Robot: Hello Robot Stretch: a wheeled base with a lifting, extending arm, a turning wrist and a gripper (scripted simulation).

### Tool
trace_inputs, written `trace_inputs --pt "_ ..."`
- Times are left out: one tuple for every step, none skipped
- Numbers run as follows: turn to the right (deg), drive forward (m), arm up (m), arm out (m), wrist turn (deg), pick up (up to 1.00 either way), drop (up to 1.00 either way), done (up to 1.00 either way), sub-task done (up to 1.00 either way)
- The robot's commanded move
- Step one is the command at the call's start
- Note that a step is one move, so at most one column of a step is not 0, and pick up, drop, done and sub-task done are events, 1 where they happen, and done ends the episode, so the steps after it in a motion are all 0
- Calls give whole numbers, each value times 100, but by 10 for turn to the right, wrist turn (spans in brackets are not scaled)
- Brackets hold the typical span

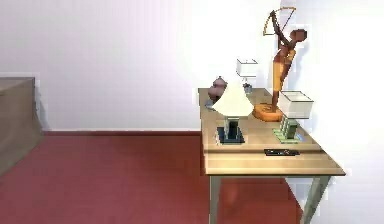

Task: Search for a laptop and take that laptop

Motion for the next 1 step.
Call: trace_inputs --pt "-330 0 0 0 0 0 0 0 0"
